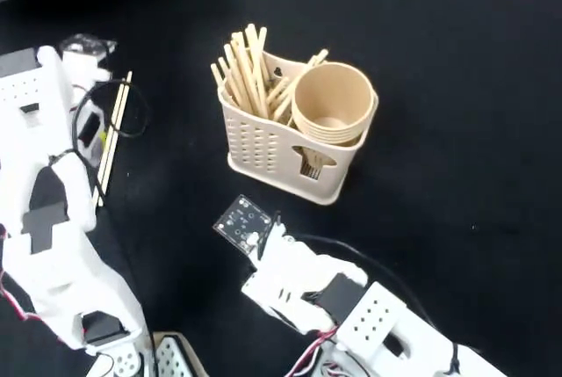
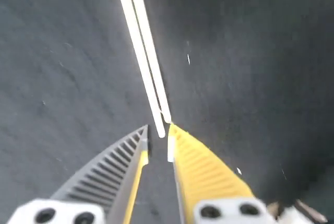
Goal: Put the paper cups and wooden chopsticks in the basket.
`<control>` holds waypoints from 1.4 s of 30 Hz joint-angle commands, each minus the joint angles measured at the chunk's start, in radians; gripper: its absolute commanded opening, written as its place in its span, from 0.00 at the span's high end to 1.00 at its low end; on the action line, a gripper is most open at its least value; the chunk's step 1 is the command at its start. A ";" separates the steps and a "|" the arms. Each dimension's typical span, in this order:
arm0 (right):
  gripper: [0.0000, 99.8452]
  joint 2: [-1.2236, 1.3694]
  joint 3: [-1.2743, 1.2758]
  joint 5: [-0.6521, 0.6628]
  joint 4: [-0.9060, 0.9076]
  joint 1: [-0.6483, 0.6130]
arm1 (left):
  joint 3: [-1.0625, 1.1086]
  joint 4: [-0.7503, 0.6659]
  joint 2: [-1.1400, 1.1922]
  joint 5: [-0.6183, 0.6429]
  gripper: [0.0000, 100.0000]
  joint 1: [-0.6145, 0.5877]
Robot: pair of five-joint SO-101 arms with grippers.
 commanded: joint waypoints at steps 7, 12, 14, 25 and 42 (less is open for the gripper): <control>0.98 -0.001 -0.004 0.009 -0.012 -0.009 | -0.157 -0.169 0.285 0.012 0.77 -0.038; 0.98 -0.001 -0.004 0.009 -0.012 -0.009 | -0.490 -0.098 0.618 0.012 0.78 -0.076; 0.98 -0.001 -0.004 0.009 -0.012 -0.009 | -0.650 -0.012 0.733 0.009 0.78 -0.077; 0.98 -0.001 -0.004 0.009 -0.012 -0.009 | -1.044 0.078 0.982 0.011 0.97 -0.071; 0.98 -0.001 -0.004 0.009 -0.012 -0.009 | -0.383 0.074 0.299 0.078 0.97 0.002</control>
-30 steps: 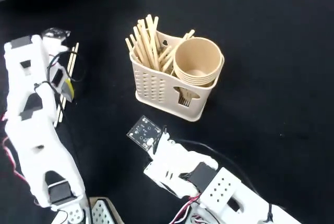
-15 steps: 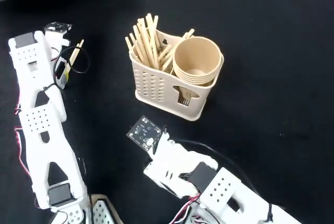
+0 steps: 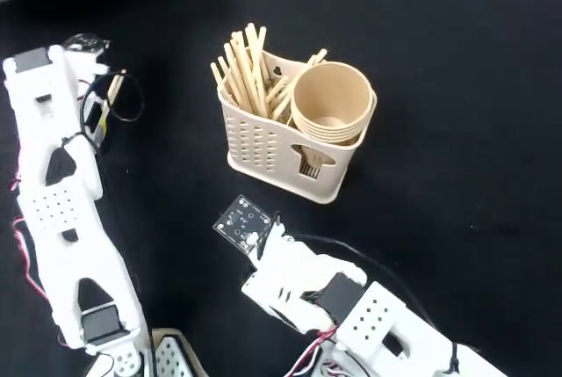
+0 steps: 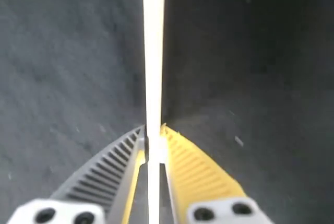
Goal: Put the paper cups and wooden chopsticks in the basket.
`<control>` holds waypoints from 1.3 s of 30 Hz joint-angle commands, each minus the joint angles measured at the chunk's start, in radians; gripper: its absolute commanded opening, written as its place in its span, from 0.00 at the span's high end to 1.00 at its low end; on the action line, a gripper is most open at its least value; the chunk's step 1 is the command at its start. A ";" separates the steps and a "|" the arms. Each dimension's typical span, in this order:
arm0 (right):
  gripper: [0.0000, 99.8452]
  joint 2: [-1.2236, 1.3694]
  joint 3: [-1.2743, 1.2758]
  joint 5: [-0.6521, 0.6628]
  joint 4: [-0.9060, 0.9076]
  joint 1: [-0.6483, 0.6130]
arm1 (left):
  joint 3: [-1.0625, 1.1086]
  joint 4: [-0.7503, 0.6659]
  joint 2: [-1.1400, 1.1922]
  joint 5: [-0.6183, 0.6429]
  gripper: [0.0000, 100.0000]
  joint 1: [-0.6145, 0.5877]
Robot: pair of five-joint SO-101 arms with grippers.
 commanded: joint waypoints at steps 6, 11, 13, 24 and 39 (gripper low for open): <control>0.98 -0.007 0.008 0.009 -0.014 -0.008 | 0.519 -0.086 -0.646 0.009 0.97 0.079; 0.98 -0.007 0.010 0.009 -0.018 -0.008 | 0.843 -0.239 -1.040 0.011 0.97 0.079; 0.98 -0.007 0.010 0.009 -0.018 -0.008 | 0.966 -0.327 -1.224 0.048 0.97 0.079; 0.98 -0.007 0.012 0.009 -0.018 -0.008 | 1.624 -1.152 -2.091 0.405 0.97 0.338; 0.99 -0.010 0.148 -0.038 -0.384 0.124 | 1.819 -1.505 -2.312 0.503 0.97 0.659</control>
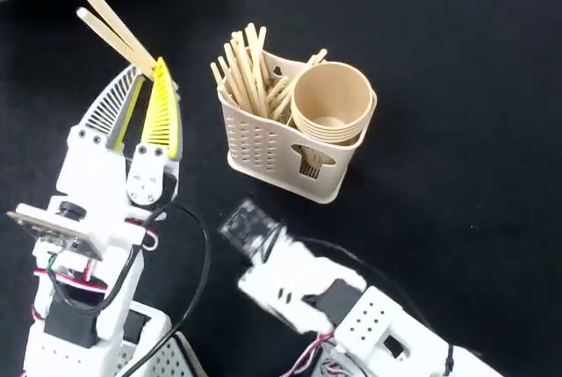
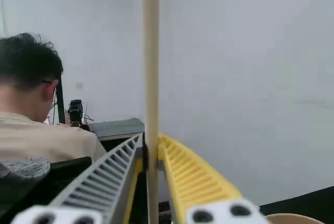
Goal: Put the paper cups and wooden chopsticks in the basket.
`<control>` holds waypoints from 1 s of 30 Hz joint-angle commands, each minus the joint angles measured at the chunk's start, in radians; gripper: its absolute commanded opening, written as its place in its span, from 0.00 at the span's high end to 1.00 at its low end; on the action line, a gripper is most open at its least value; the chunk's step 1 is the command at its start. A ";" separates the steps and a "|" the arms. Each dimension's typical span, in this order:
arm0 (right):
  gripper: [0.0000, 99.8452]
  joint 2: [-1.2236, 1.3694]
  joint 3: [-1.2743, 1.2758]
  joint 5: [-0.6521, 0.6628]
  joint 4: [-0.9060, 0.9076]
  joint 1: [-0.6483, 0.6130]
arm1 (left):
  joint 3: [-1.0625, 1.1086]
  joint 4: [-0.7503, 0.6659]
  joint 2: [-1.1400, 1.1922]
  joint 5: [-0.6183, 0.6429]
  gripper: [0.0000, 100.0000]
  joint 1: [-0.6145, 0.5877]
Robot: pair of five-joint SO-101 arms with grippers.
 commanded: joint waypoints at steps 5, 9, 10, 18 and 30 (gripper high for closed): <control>0.99 -0.010 -0.002 -0.069 -0.161 0.176 | -0.045 -0.002 -0.012 0.183 0.97 0.018; 0.99 -0.058 0.004 -0.109 -0.158 0.186 | -0.045 0.000 -0.014 0.227 0.97 0.022; 0.99 -0.091 0.013 -0.117 -0.147 0.186 | -0.045 0.000 -0.012 0.236 0.97 0.022; 0.99 -0.578 0.041 -0.146 0.215 0.187 | -0.050 0.000 -0.014 0.249 0.97 0.022; 0.99 -0.694 0.033 -0.147 0.348 0.192 | -0.197 -0.008 0.193 0.153 0.97 0.205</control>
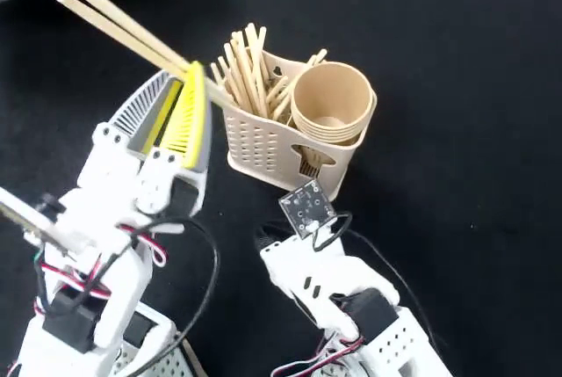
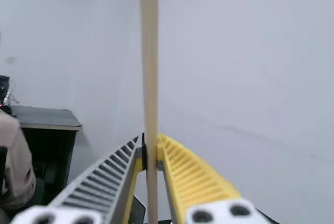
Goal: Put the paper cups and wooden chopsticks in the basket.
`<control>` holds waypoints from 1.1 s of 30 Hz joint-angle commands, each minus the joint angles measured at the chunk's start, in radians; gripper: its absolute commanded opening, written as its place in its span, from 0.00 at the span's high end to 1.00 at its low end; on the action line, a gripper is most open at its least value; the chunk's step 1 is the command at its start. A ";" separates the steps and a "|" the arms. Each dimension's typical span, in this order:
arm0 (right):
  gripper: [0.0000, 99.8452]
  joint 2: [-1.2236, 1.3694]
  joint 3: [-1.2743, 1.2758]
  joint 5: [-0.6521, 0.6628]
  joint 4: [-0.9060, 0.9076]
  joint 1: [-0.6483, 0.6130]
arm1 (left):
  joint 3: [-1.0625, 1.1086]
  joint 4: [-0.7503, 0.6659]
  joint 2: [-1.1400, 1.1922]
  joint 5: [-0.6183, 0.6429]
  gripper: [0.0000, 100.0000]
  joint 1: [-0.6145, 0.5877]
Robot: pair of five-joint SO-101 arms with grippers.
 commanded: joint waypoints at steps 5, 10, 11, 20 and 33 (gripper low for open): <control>0.99 -0.097 -0.010 -0.006 -0.017 0.011 | -0.166 -0.009 0.334 -0.080 0.97 0.031; 0.99 -0.101 -0.010 -0.003 0.012 0.009 | -0.223 -0.012 0.483 -0.080 0.97 0.028; 0.99 -0.101 -0.010 -0.003 0.012 0.009 | -0.222 -0.029 0.505 -0.080 0.97 0.022; 0.99 -0.101 -0.010 -0.003 0.012 0.009 | -0.108 -0.261 0.621 -0.078 0.97 -0.088; 0.99 -0.101 -0.010 -0.003 0.012 0.009 | -0.005 -0.256 0.624 -0.080 0.97 -0.058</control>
